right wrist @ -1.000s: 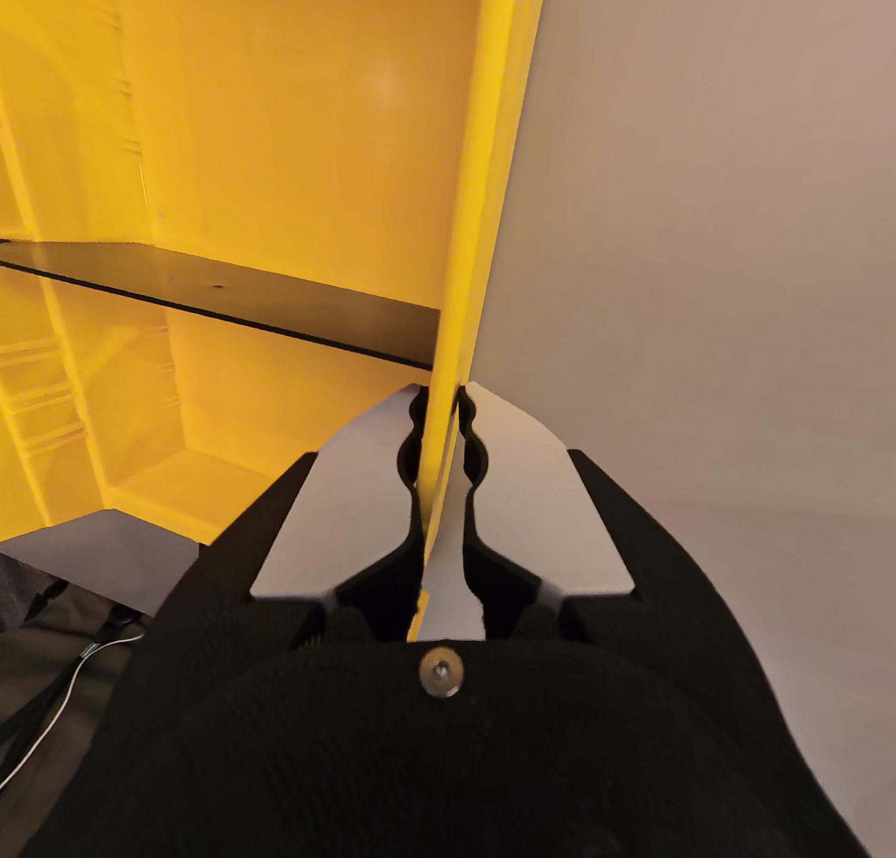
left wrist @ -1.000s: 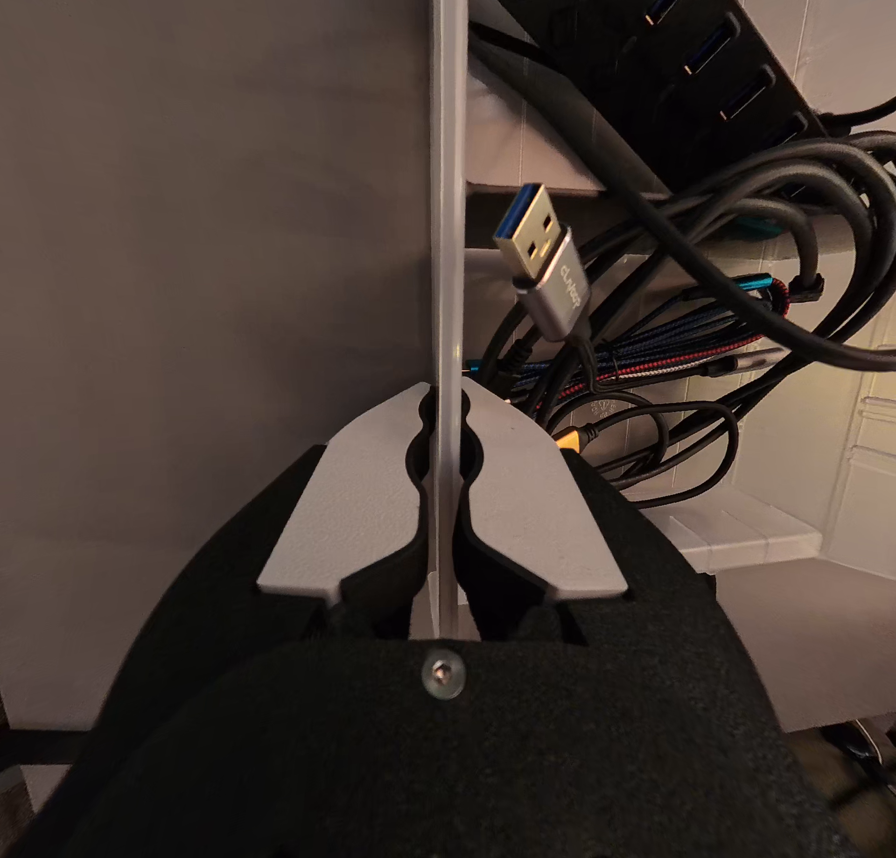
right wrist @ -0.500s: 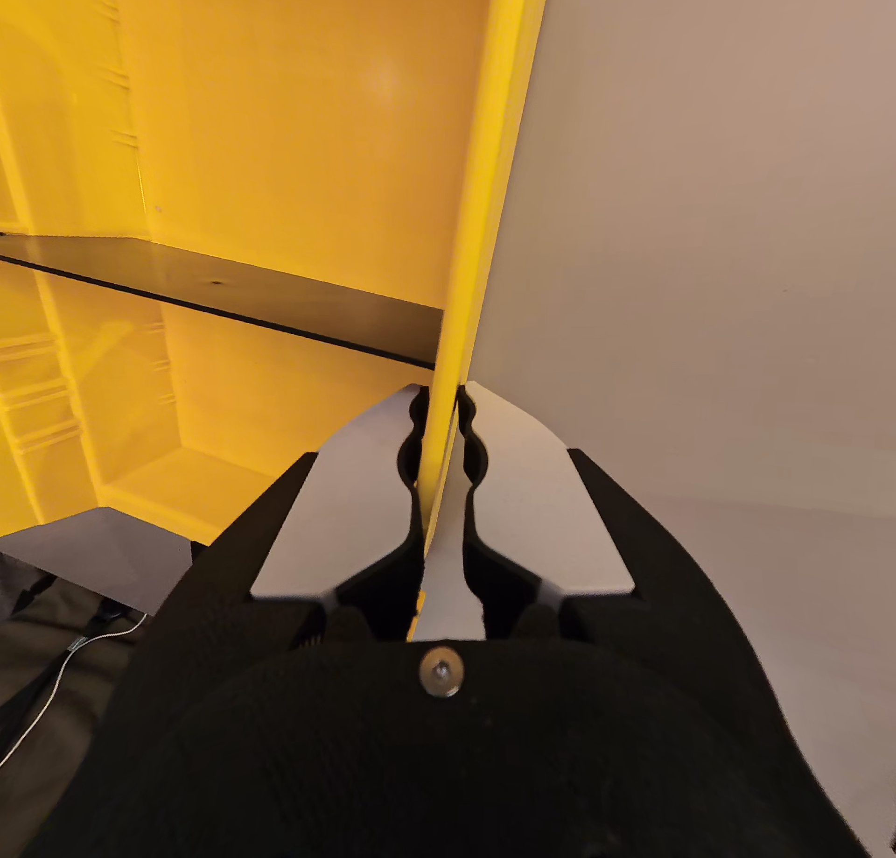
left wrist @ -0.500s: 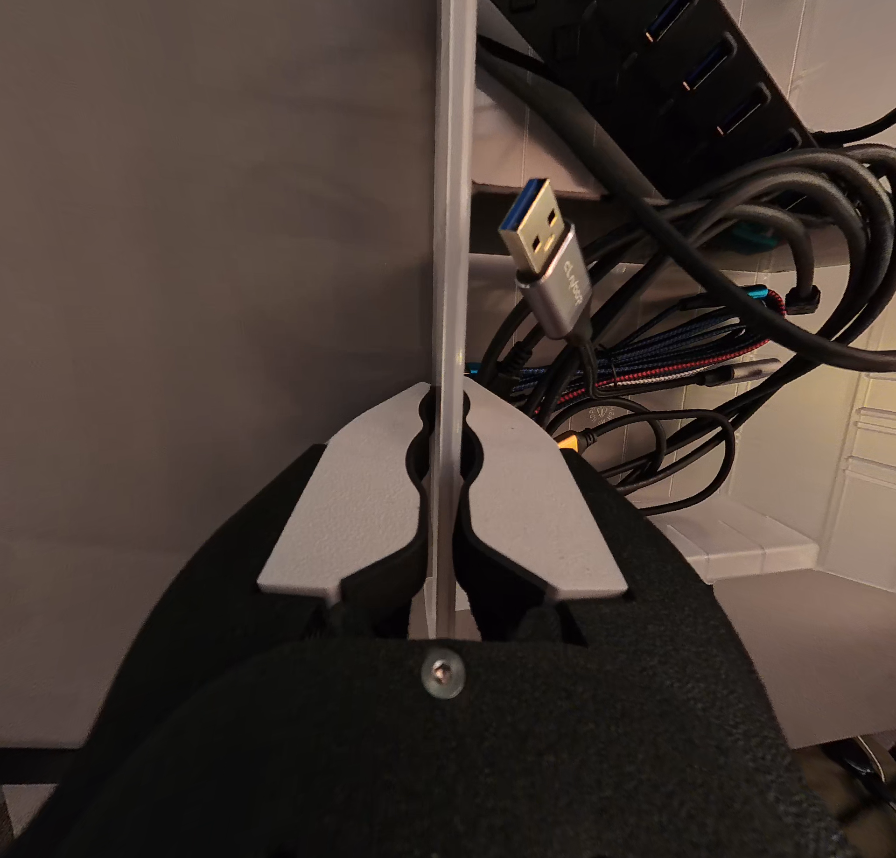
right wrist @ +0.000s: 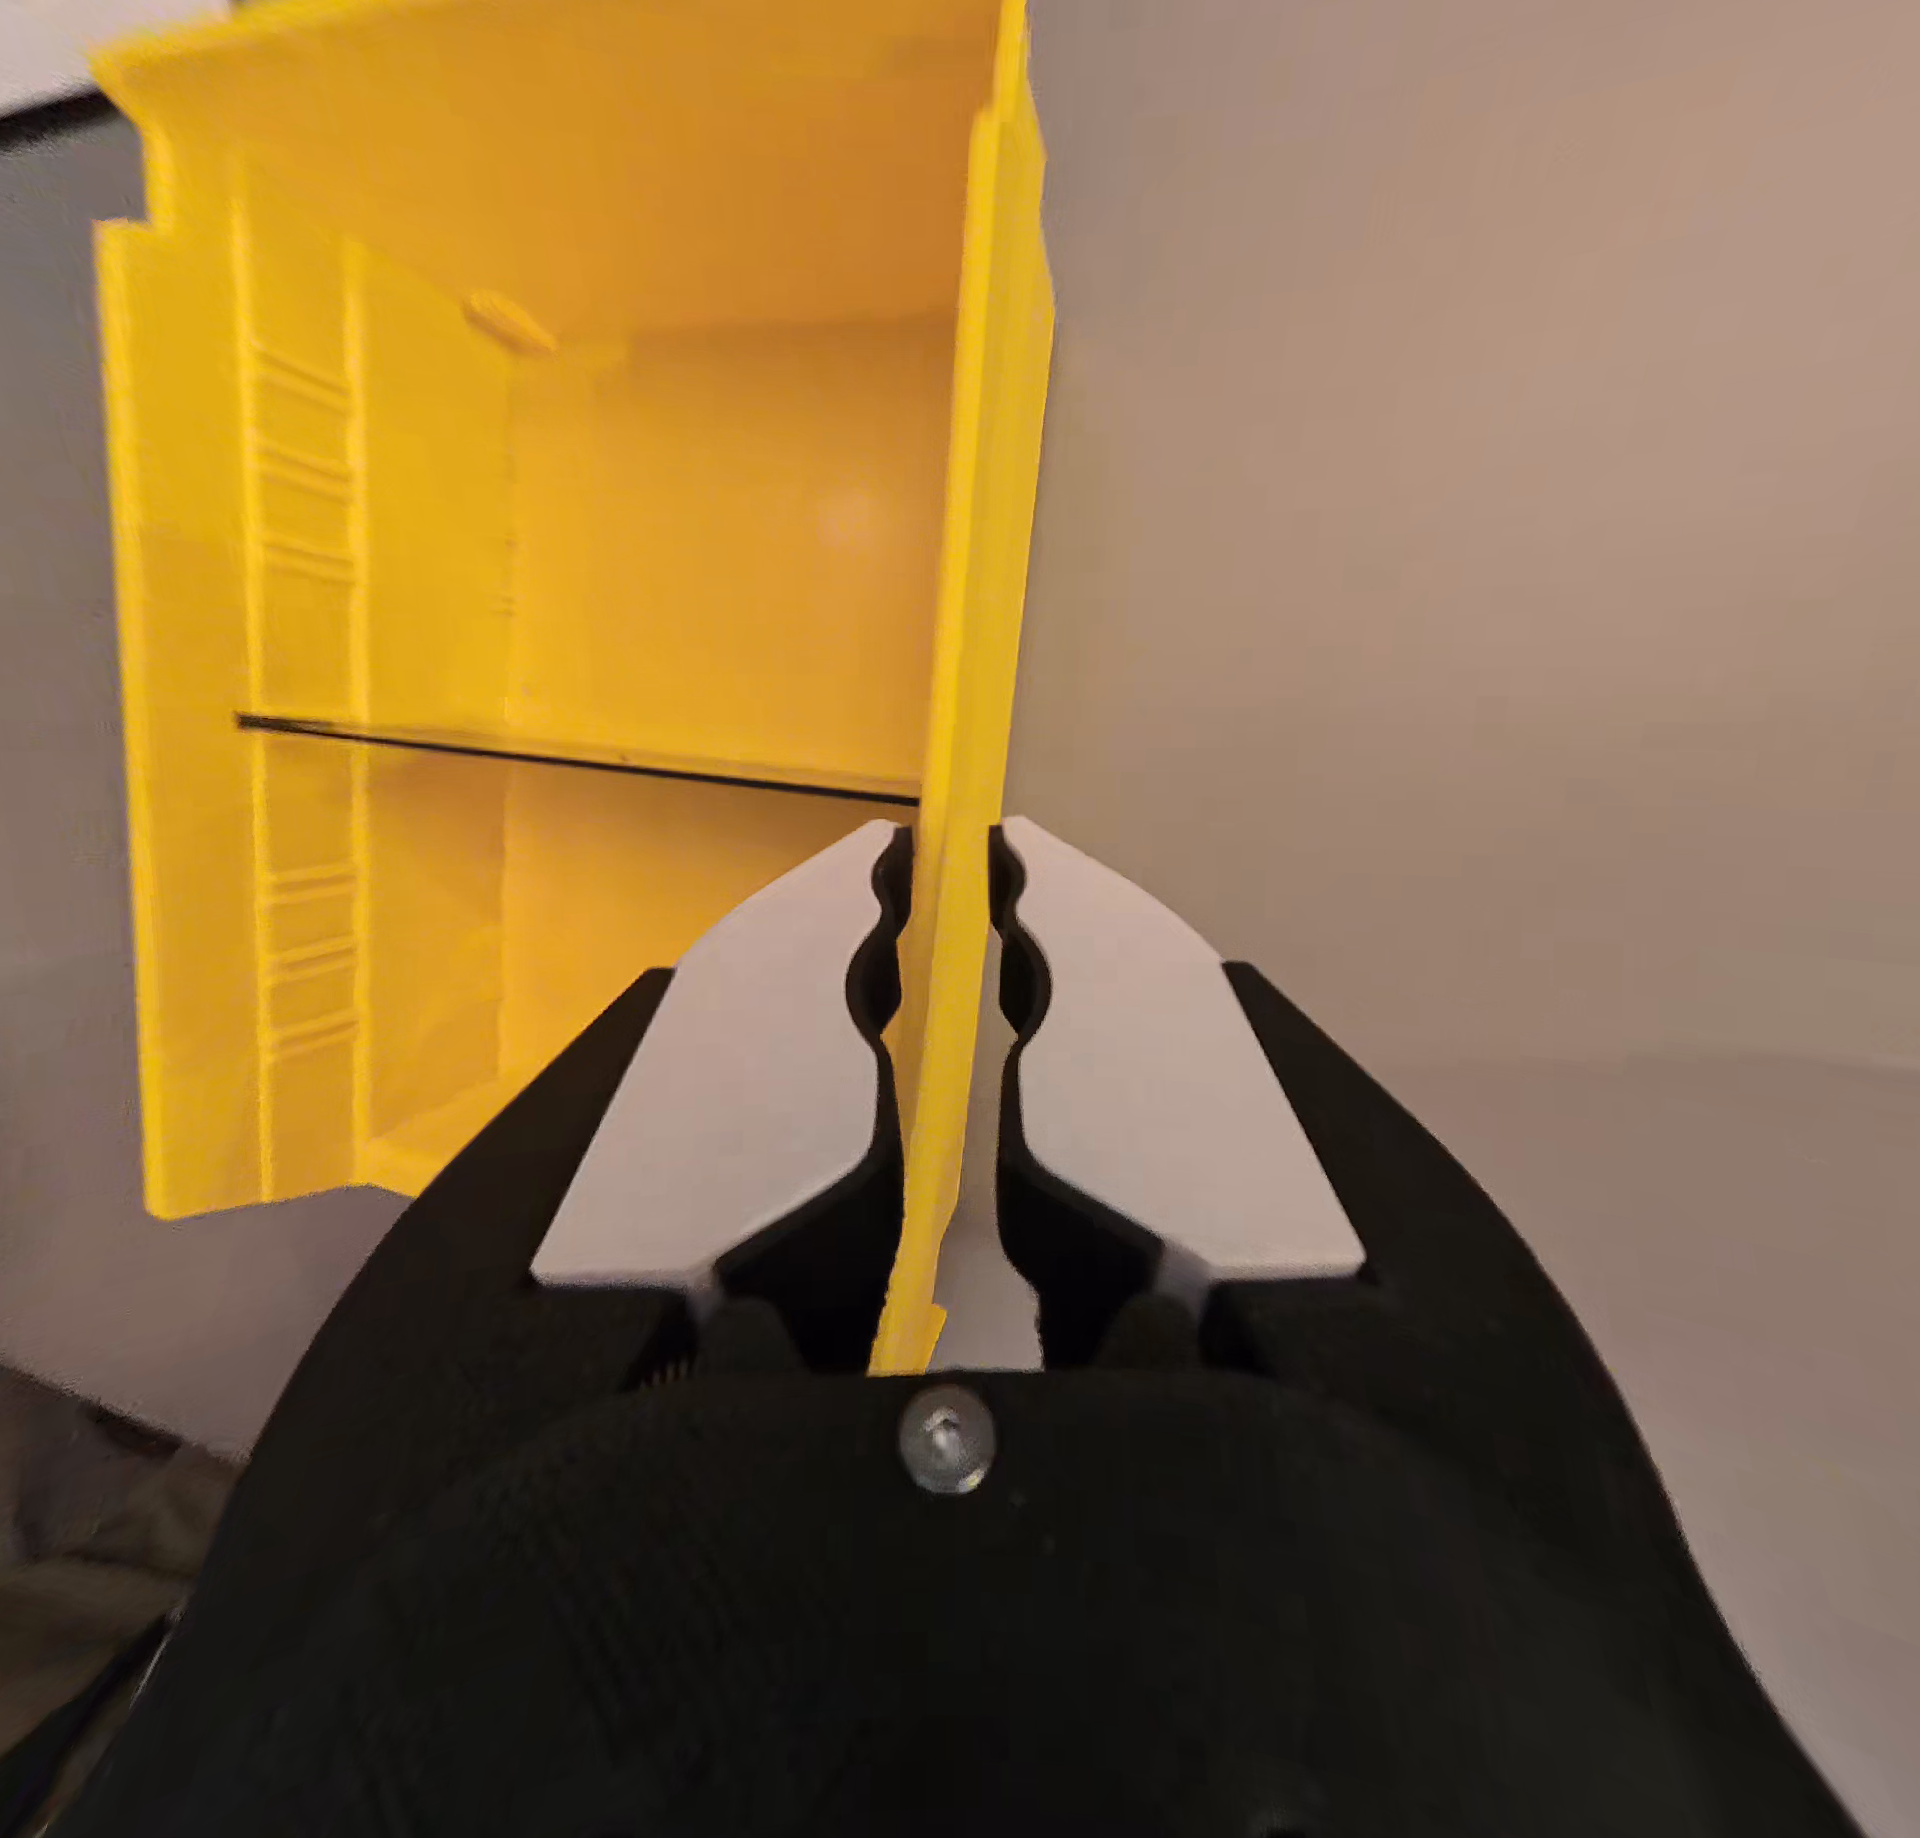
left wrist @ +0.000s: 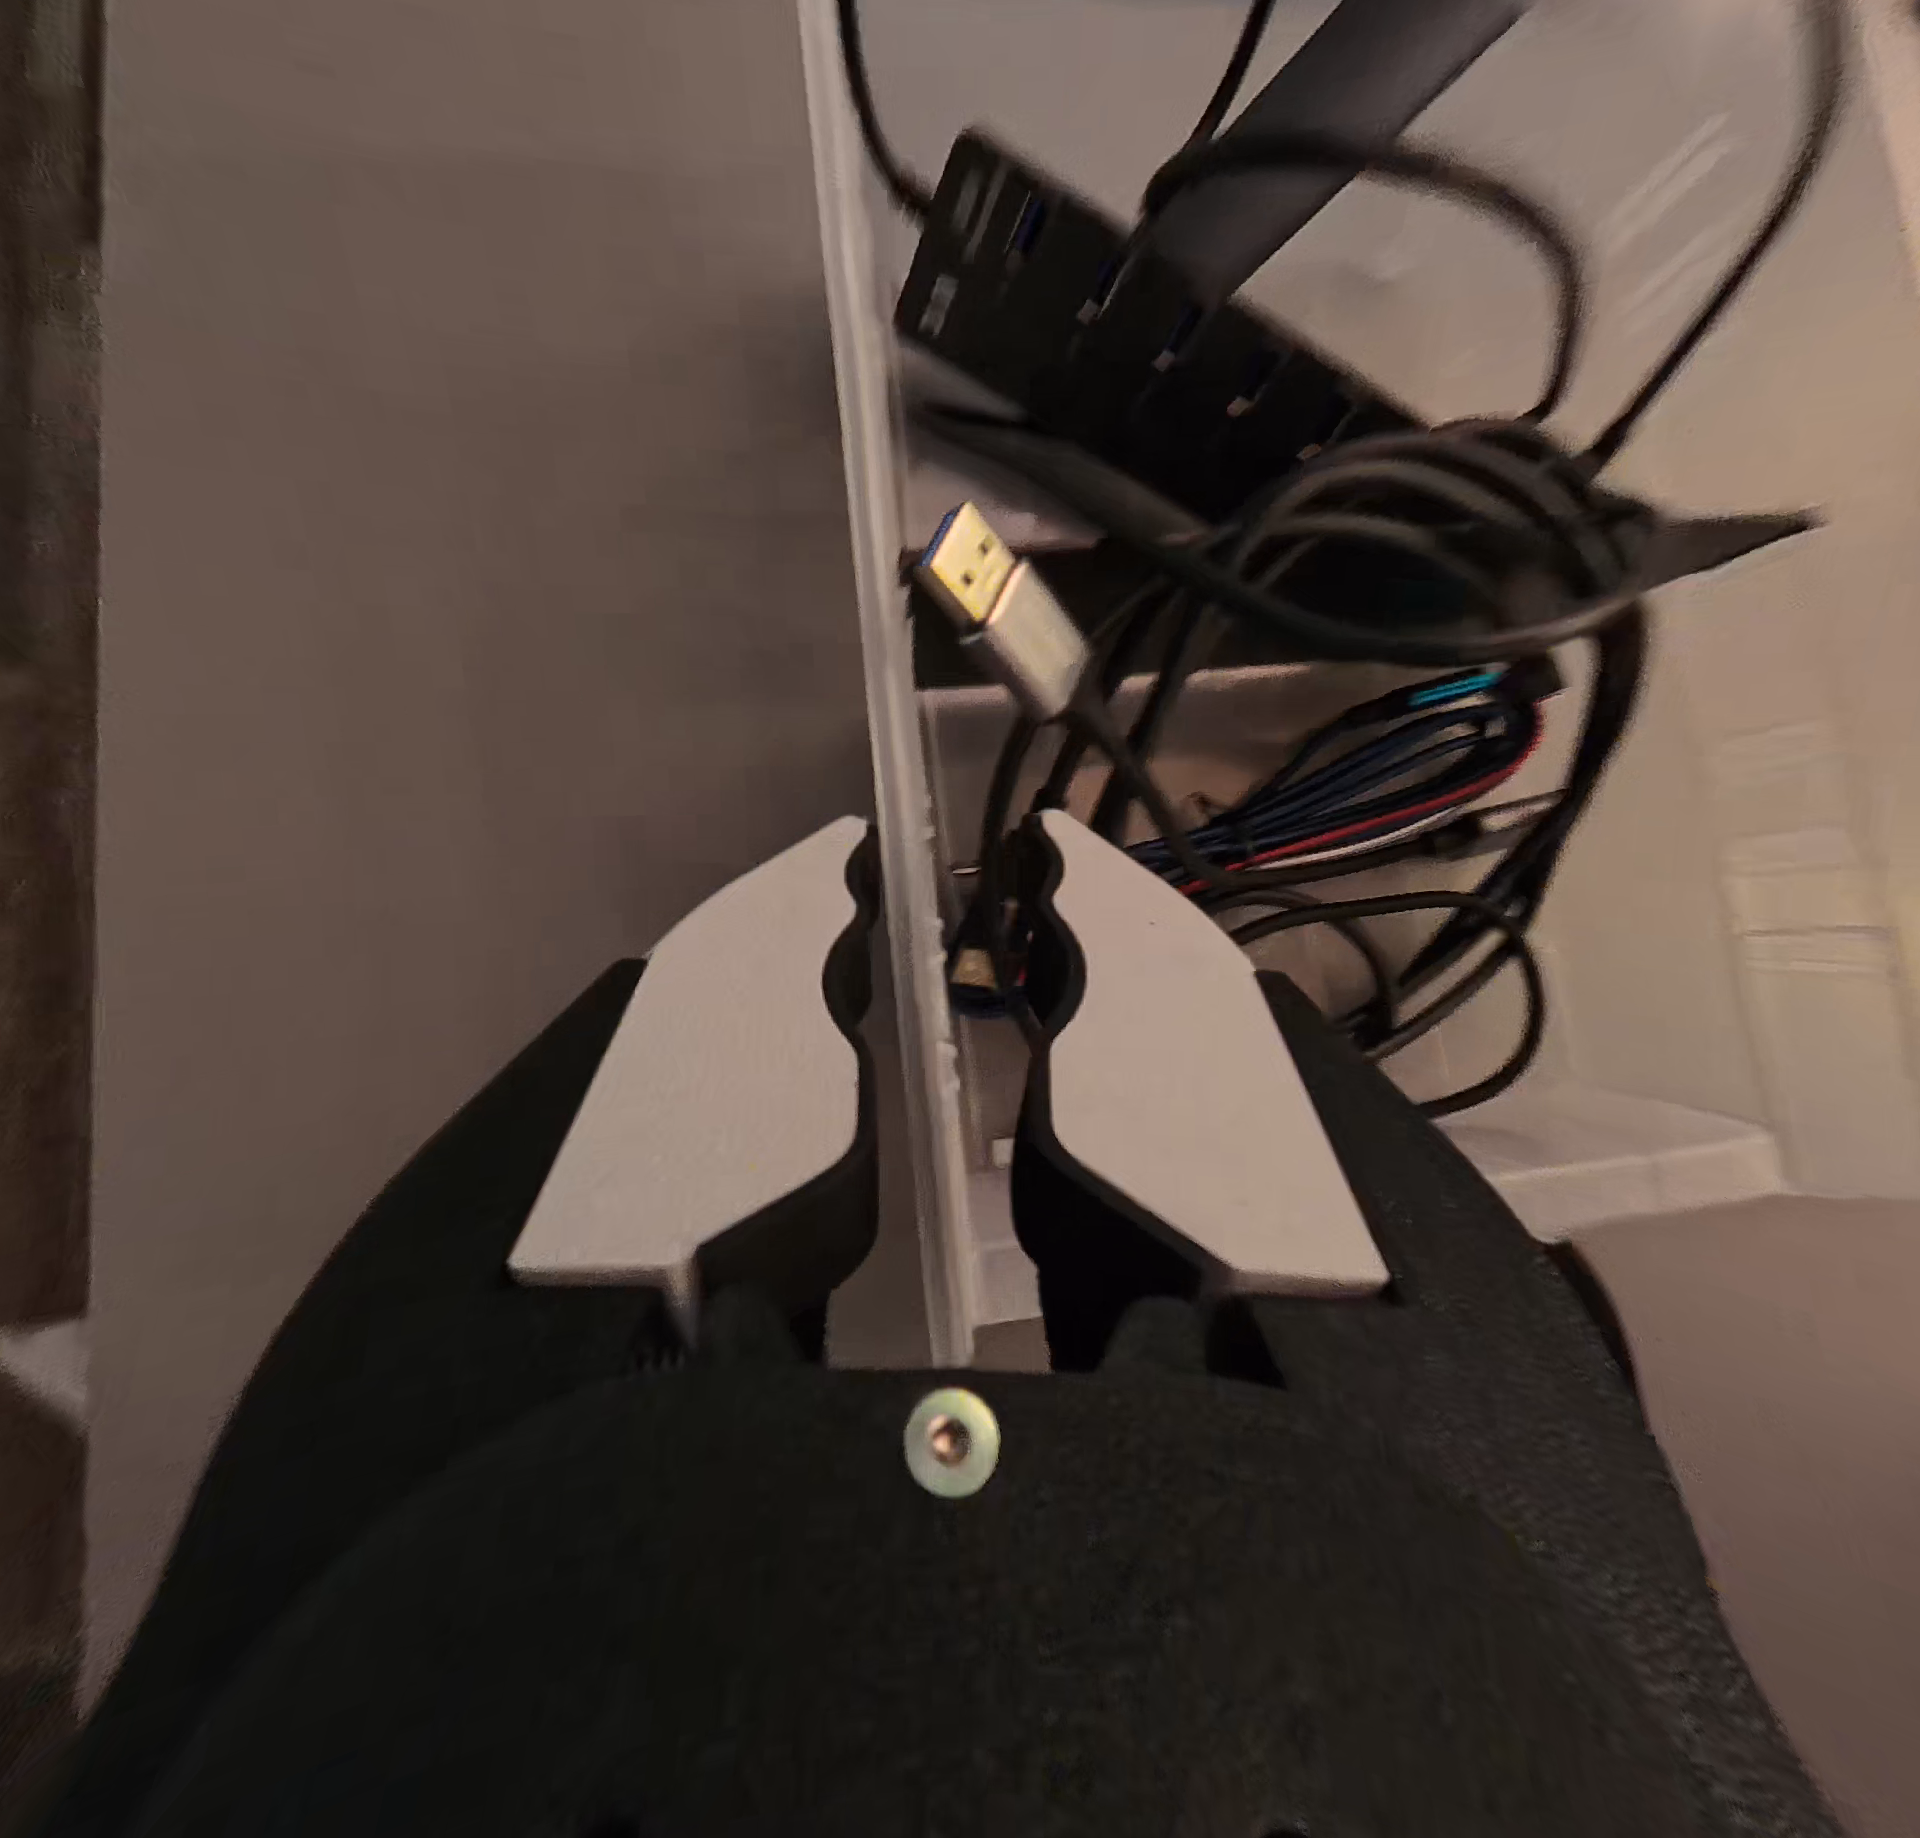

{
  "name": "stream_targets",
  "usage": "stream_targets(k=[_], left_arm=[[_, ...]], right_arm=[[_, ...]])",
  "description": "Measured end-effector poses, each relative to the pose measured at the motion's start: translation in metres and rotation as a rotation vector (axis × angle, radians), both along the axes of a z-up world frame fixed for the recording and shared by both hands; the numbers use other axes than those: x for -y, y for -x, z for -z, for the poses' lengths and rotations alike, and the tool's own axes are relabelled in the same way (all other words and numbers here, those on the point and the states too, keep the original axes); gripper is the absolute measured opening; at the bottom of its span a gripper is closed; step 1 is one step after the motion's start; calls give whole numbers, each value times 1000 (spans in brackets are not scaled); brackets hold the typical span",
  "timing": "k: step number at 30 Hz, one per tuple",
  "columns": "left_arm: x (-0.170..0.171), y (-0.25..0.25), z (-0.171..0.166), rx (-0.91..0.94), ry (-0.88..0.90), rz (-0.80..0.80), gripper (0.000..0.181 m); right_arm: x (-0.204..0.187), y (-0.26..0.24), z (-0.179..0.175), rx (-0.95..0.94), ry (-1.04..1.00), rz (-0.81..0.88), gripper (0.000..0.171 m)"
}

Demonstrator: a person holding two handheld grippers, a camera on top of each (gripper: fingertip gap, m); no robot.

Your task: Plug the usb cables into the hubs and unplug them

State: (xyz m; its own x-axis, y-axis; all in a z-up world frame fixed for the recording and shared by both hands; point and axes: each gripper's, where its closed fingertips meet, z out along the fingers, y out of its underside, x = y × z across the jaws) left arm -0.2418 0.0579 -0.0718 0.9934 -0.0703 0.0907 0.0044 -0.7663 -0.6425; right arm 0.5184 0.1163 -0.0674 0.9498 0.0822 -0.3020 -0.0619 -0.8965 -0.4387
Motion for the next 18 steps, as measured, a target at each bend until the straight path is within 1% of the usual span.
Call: stream_targets(k=[2,5,7,10,11,12,14,15,18], left_arm=[[2,-5,-22,32,-90,16,35],[7,-11,-64,7,-263,41,36],[12,-20,-96,-15,-387,77,37],[21,-44,-149,-29,-619,142,46],[26,-59,-167,16,-699,185,55],[33,-76,-185,89,-772,241,60],[48,-108,-218,225,-868,370,60],[53,-119,-230,272,-891,412,59],[58,-141,-257,339,-922,507,64]], right_arm=[[-4,-2,-23,10,-100,14,15],[-6,-3,-66,57,-287,22,16],[-5,-1,-102,104,-452,15,17],[1,11,-166,167,-760,-11,20],[5,19,-190,172,-896,-24,19],[12,28,-210,167,-1022,-40,20],[28,45,-241,179,-1253,-74,22],[34,52,-253,188,-1333,-74,22],[39,69,-268,109,-1366,-56,21]])
